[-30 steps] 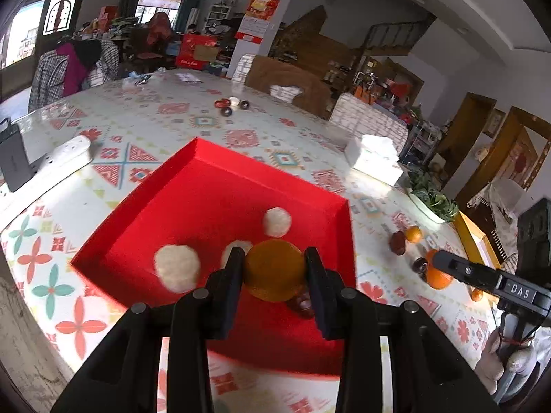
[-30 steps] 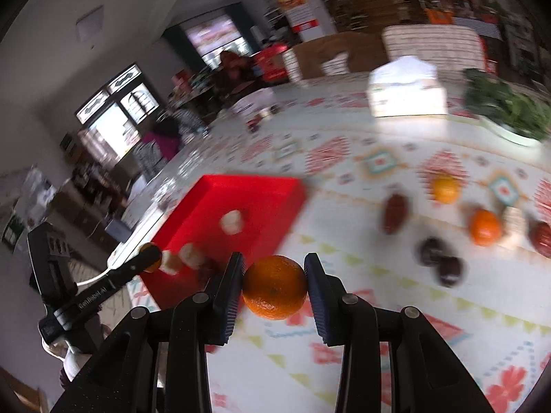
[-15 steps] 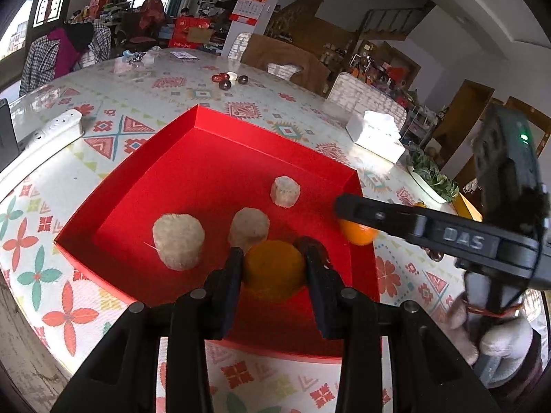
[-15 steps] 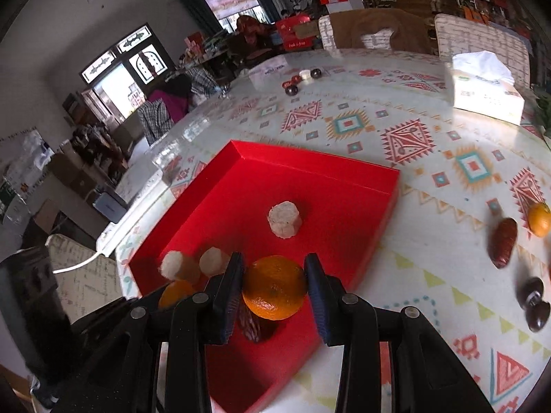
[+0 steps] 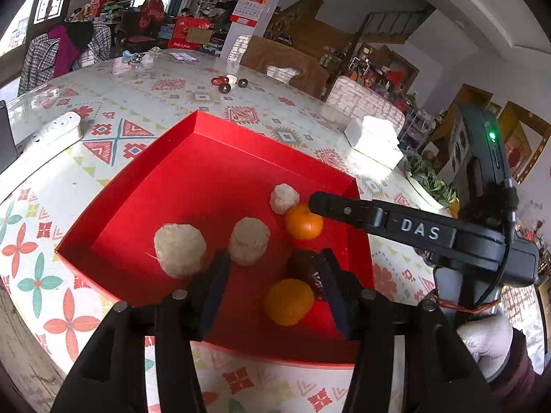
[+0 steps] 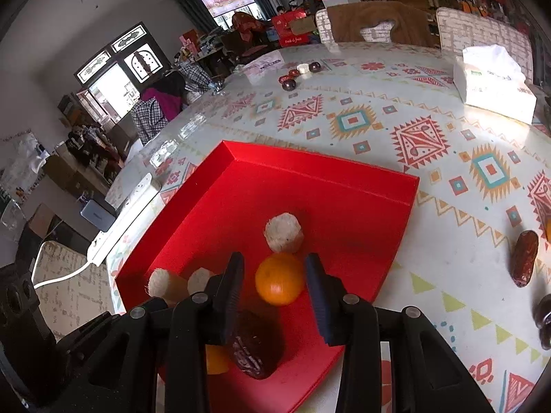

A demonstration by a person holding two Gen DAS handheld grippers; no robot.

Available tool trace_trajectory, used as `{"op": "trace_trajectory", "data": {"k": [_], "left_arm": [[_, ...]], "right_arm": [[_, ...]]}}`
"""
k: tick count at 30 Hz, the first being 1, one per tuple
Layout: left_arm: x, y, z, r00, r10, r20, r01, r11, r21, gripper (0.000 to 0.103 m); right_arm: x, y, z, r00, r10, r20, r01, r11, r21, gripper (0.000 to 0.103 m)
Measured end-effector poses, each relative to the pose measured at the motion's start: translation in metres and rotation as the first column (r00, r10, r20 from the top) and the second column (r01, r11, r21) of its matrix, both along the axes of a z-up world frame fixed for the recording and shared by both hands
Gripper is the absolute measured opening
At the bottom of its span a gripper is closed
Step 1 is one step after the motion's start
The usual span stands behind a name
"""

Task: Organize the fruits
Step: 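Carry both oranges into the red tray and open the left tool, then open the right tool over the tray, then lift both tools away, then grasp a dark red date with the right tool while the left grasps another date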

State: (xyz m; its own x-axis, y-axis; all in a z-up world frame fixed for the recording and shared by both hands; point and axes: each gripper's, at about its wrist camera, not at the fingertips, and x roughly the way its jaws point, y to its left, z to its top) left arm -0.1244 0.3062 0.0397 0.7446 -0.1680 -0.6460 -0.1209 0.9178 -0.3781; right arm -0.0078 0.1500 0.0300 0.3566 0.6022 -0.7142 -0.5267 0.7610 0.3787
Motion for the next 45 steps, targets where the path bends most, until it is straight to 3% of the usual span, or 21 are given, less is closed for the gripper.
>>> {"op": "trace_trajectory", "data": {"k": [11,15,19,30,34,39,42,45], "left_arm": [[-0.005,-0.002,0.016,0.999,0.037,0.022,-0.036,0.999,-0.02,0.055],[-0.008,-0.018,0.025,1.0,0.009,0.03,-0.009,1.0,0.003,0.056],[-0.013,-0.036,0.036,0.999,-0.01,0.049,0.008,0.999,0.031,0.066],[-0.023,-0.102,0.076,0.986,-0.112,0.121,0.103,0.992,0.079,0.066],[-0.028,-0.128,0.112,0.964,-0.183,0.191,0.174,0.983,0.065,0.066],[-0.037,-0.157,0.17,0.914,-0.274,0.298,0.266,0.962,0.066,0.067],[-0.045,-0.17,0.215,0.875,-0.31,0.373,0.29,0.951,0.11,0.068],[-0.049,-0.177,0.26,0.834,-0.328,0.443,0.278,0.945,0.174,0.083]], "right_arm": [[-0.011,-0.042,0.016,0.998,-0.051,0.026,0.05,0.998,0.049,0.041],[-0.017,-0.072,0.018,0.995,-0.09,0.034,0.088,0.995,0.056,0.041],[-0.024,-0.108,0.02,0.99,-0.139,0.035,0.136,0.988,0.07,0.041],[-0.048,-0.201,0.029,0.963,-0.266,0.043,0.259,0.958,0.121,0.041],[-0.061,-0.242,0.053,0.947,-0.316,0.059,0.302,0.938,0.168,0.041],[-0.085,-0.302,0.11,0.91,-0.395,0.124,0.366,0.908,0.203,0.041],[-0.105,-0.339,0.164,0.865,-0.455,0.211,0.414,0.885,0.213,0.041],[-0.123,-0.371,0.222,0.808,-0.509,0.298,0.454,0.859,0.237,0.041]]}}
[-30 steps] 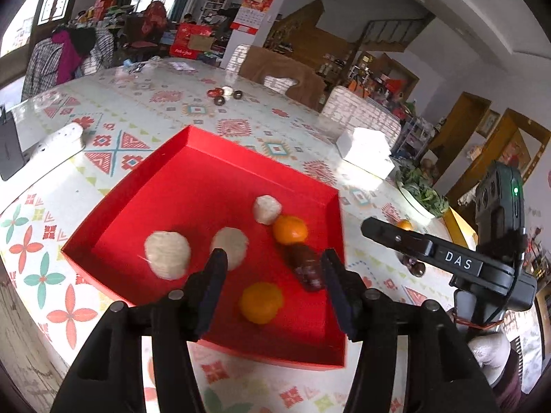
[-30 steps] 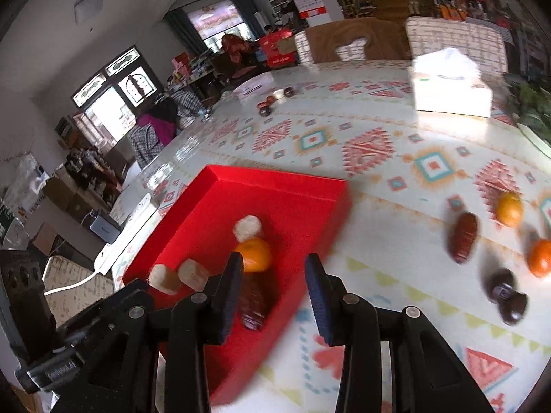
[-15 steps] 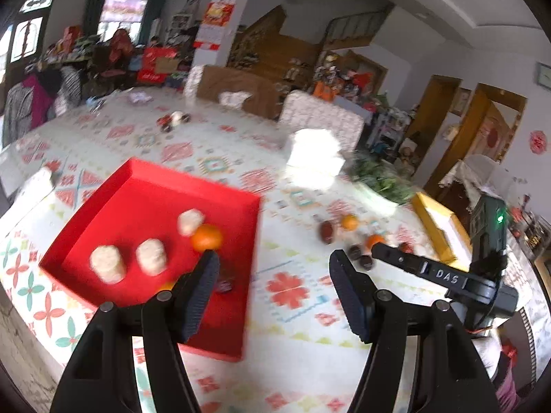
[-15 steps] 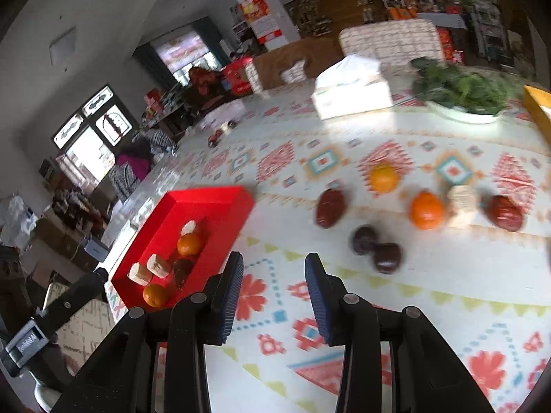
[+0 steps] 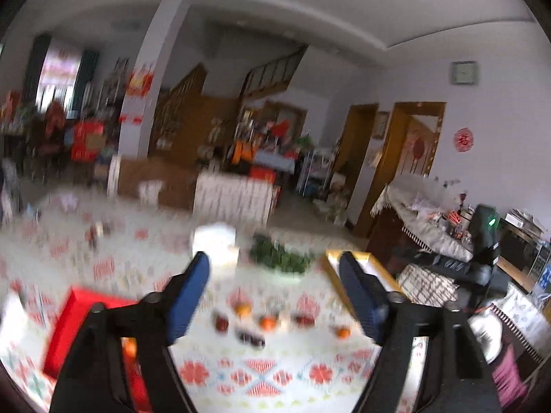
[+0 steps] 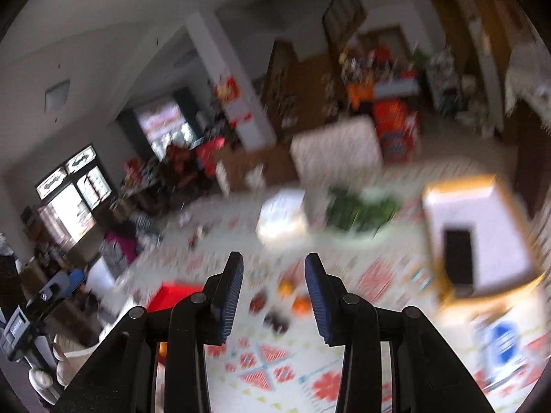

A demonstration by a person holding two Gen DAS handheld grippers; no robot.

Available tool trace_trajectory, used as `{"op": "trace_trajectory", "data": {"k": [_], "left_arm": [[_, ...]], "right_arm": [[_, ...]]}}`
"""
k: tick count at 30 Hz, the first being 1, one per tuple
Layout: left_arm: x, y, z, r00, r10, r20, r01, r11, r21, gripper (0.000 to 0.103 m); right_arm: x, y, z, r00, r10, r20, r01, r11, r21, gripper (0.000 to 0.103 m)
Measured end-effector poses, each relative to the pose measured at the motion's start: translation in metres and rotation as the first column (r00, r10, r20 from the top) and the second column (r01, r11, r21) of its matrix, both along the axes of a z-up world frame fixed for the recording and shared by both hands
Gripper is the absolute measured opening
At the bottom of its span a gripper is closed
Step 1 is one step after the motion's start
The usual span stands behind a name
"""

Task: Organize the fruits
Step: 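Grasp a dark red date with the right tool while the left grasps another date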

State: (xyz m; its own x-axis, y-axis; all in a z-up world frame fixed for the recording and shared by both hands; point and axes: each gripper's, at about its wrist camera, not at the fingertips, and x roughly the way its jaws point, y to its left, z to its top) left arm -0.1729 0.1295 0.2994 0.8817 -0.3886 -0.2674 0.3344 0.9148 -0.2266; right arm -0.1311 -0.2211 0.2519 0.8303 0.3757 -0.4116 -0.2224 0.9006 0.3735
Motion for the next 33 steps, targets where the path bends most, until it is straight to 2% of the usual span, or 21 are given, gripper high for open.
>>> {"op": "trace_trajectory", "data": {"k": [2,3,4,6,8,10,12,13,15,17,18,20,21,22,25,29,33], "left_arm": [[0.001,-0.003,0.025,0.997,0.032,0.067,-0.035,0.998,0.043,0.084],[0.002,-0.005,0.034,0.995,0.047,0.094,-0.053,0.997,0.063,0.085],[0.006,-0.008,0.044,0.991,0.058,0.121,-0.07,0.993,0.094,0.092],[0.015,-0.012,0.049,0.989,0.057,0.137,-0.074,0.99,0.122,0.096],[0.031,-0.015,0.039,0.992,0.042,0.116,-0.058,0.99,0.13,0.096],[0.052,-0.019,0.013,0.999,0.013,0.05,-0.019,0.993,0.117,0.097],[0.072,-0.023,-0.018,0.999,-0.011,-0.036,0.015,0.994,0.107,0.097],[0.09,-0.027,-0.042,0.994,-0.021,-0.103,0.031,0.995,0.1,0.097],[0.114,-0.031,-0.078,0.982,-0.018,-0.188,0.035,0.995,0.091,0.097],[0.14,-0.035,-0.12,0.959,0.001,-0.282,0.03,0.994,0.105,0.097],[0.148,-0.036,-0.137,0.949,0.003,-0.315,0.033,0.993,0.11,0.095],[0.162,-0.035,-0.169,0.927,0.005,-0.374,0.041,0.993,0.115,0.08],[0.169,-0.035,-0.181,0.915,0.008,-0.403,0.044,0.992,0.118,0.077],[0.178,-0.035,-0.192,0.902,0.003,-0.432,0.05,0.992,0.112,0.073],[0.2,-0.034,-0.221,0.868,0.011,-0.496,0.046,0.994,0.103,0.073],[0.216,-0.036,-0.244,0.846,0.02,-0.532,0.044,0.993,0.107,0.073],[0.226,-0.043,-0.262,0.831,0.033,-0.555,0.055,0.988,0.141,0.073]], "right_arm": [[-0.008,-0.014,0.038,0.998,-0.035,0.058,0.037,0.999,-0.029,0.042],[-0.012,-0.02,0.06,0.995,-0.059,0.085,0.064,0.996,-0.061,0.05],[-0.013,-0.023,0.074,0.991,-0.084,0.101,0.093,0.992,-0.09,0.061],[-0.013,-0.028,0.092,0.985,-0.13,0.115,0.145,0.98,-0.135,0.074],[-0.009,-0.028,0.089,0.986,-0.134,0.1,0.148,0.979,-0.142,0.078],[0.0,-0.025,0.068,0.991,-0.113,0.068,0.121,0.984,-0.13,0.079],[0.022,-0.018,0.022,0.997,-0.071,-0.011,0.069,0.993,-0.1,0.079],[0.032,-0.016,0.003,0.998,-0.054,-0.045,0.05,0.995,-0.088,0.079],[0.06,-0.004,-0.054,0.989,-0.015,-0.144,0.004,0.997,-0.078,0.078],[0.081,0.009,-0.101,0.976,0.0,-0.219,-0.021,0.995,-0.093,0.072],[0.09,0.012,-0.119,0.97,0.0,-0.243,-0.026,0.994,-0.105,0.068],[0.105,0.018,-0.157,0.957,-0.007,-0.291,-0.035,0.99,-0.137,0.067],[0.114,0.022,-0.174,0.95,-0.007,-0.312,-0.04,0.989,-0.143,0.067],[0.12,0.021,-0.185,0.945,-0.008,-0.326,-0.042,0.988,-0.145,0.067],[0.141,0.024,-0.209,0.934,-0.027,-0.356,-0.039,0.983,-0.177,0.067],[0.152,0.025,-0.223,0.931,-0.044,-0.362,-0.038,0.975,-0.217,0.067],[0.159,0.024,-0.231,0.929,-0.049,-0.367,-0.039,0.973,-0.227,0.067]]}}
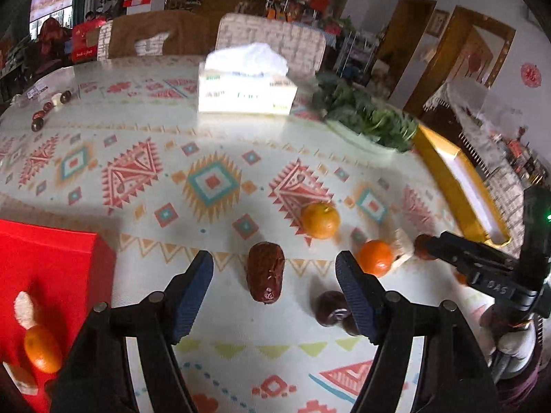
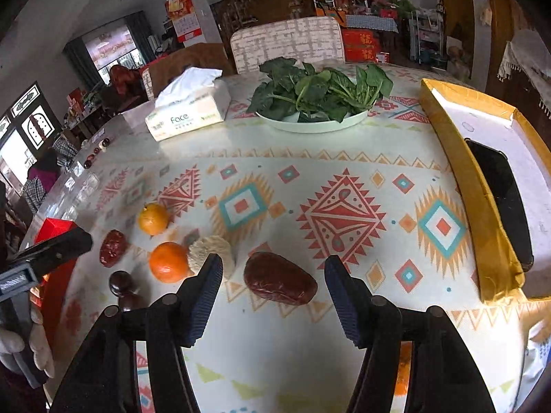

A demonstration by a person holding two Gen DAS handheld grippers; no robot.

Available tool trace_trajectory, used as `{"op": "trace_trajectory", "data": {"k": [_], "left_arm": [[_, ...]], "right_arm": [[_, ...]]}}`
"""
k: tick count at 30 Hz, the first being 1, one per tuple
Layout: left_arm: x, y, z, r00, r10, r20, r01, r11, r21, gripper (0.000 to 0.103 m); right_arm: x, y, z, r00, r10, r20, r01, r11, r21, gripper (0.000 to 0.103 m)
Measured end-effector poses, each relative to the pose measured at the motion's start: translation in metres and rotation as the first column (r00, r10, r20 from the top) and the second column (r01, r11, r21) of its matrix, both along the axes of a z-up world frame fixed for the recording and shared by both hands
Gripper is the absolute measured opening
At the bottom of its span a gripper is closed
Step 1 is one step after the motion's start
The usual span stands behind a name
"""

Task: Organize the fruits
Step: 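Grasp a dark red date with the right tool while the left grasps another date, then carry both dates into the red tray and open both tools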

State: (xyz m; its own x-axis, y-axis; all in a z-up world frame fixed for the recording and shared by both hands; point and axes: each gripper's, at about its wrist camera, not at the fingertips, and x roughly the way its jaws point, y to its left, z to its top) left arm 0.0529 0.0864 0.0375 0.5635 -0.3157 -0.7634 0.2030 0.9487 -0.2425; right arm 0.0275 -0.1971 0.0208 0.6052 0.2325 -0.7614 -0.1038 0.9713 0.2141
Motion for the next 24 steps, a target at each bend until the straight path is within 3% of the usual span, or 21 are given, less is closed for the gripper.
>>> {"op": "trace_trajectory", "data": {"k": [3,8,12,15,24], "left_arm": [[0.004,-0.007,-0.009,1.0,-0.009,-0.008,0.01,1.0,0.026,0.071],[0.009,-0.016,-0.021,0.999,-0.032,-0.021,0.033,0.998,0.057,0.051],[0.01,-0.021,-0.024,0.999,-0.037,-0.004,0.037,0.996,0.086,0.045],[0.009,-0.027,-0.025,0.999,-0.041,0.014,0.039,0.991,0.13,0.027],[-0.003,-0.023,-0.013,0.999,-0.018,0.034,0.014,0.993,0.113,0.027]], "right_arm": [[0.002,0.001,-0.006,1.0,0.008,-0.011,-0.008,1.0,-0.007,0.067],[0.004,0.0,-0.013,1.0,0.016,-0.023,-0.016,1.0,0.008,0.067],[0.004,0.002,-0.013,1.0,0.022,-0.02,-0.022,1.0,0.01,0.066],[0.005,0.004,-0.014,0.999,0.028,-0.018,-0.028,1.0,0.003,0.054],[-0.001,0.009,-0.009,0.999,0.036,0.019,-0.035,0.999,-0.016,0.052]]}}
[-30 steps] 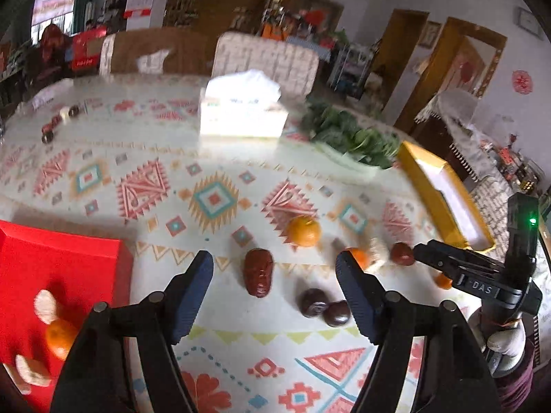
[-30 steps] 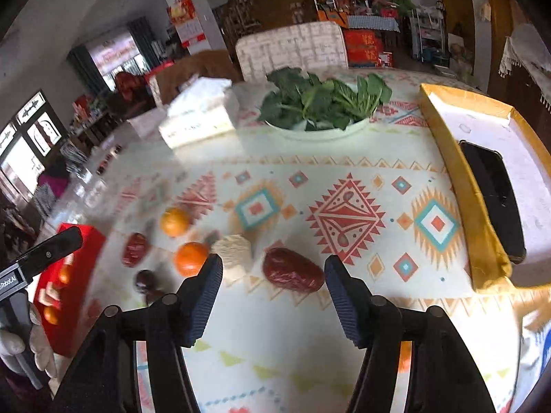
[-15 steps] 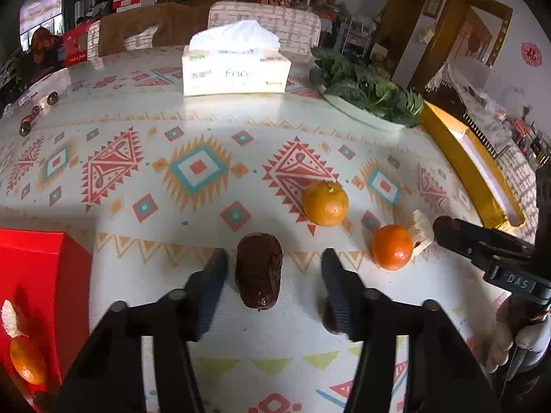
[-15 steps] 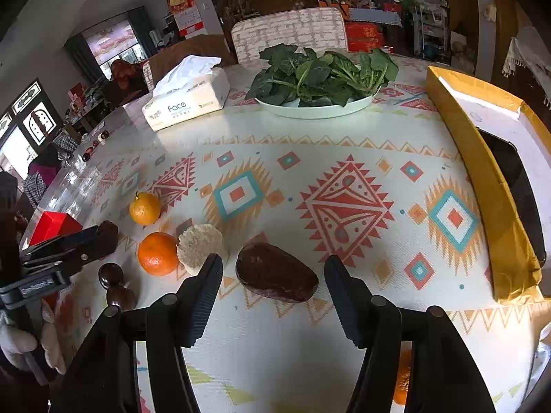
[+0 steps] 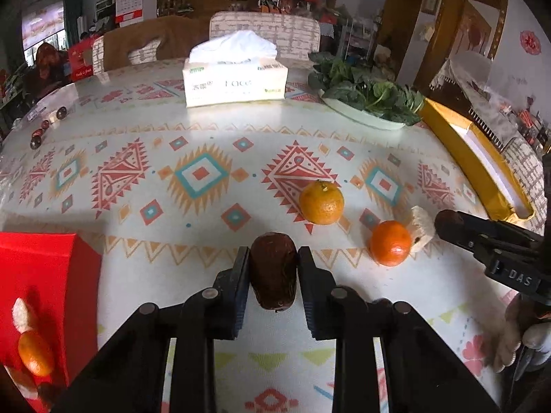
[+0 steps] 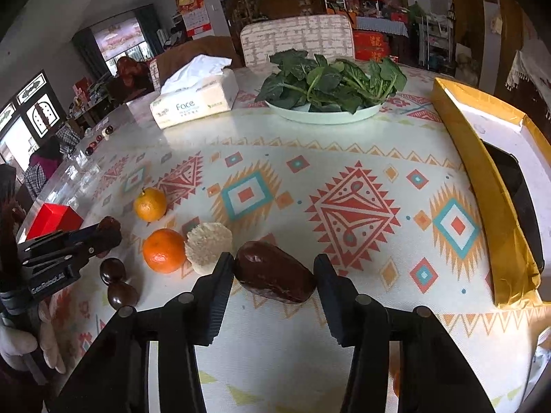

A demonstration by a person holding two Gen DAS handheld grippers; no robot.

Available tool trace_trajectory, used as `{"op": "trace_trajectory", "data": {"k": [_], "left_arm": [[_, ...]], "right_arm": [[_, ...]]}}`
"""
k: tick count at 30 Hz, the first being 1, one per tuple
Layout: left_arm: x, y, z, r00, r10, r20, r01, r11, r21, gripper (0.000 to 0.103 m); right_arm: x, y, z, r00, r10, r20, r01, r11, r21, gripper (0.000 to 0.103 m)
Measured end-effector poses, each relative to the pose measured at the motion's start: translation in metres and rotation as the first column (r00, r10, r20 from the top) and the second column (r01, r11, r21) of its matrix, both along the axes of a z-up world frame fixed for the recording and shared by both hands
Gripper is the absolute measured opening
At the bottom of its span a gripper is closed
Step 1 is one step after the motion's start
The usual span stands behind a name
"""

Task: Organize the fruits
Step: 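Carry both dates into the red tray and open both tools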

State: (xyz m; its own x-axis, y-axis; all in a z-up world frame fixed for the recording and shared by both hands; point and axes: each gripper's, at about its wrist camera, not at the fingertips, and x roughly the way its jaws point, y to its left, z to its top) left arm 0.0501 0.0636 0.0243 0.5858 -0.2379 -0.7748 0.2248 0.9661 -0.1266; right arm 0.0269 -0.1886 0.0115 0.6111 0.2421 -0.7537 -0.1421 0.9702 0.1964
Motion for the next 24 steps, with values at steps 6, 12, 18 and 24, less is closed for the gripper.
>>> {"op": "trace_trajectory", "data": {"k": [6,12,18,24], "left_arm": [[-0.03,0.019,0.028,0.999,0.032,0.042,-0.028,0.996,-0.085,0.027],[-0.072,0.062,0.053,0.994,0.087,0.058,-0.071,0.969,-0.237,0.027],[-0.112,0.106,0.061,0.978,0.196,0.076,-0.164,0.936,-0.311,0.027],[-0.144,0.138,0.065,0.948,0.297,0.112,-0.254,0.921,-0.295,0.027]], "right_arm": [[-0.008,-0.002,0.009,1.0,-0.007,0.028,0.006,0.999,0.035,0.052],[-0.032,0.011,0.033,0.997,0.013,0.075,-0.017,0.999,0.049,0.052],[-0.062,0.038,0.058,0.99,0.068,0.121,-0.074,0.996,0.049,0.052],[-0.087,0.076,0.077,0.979,0.14,0.148,-0.147,0.988,0.041,0.052]]}}
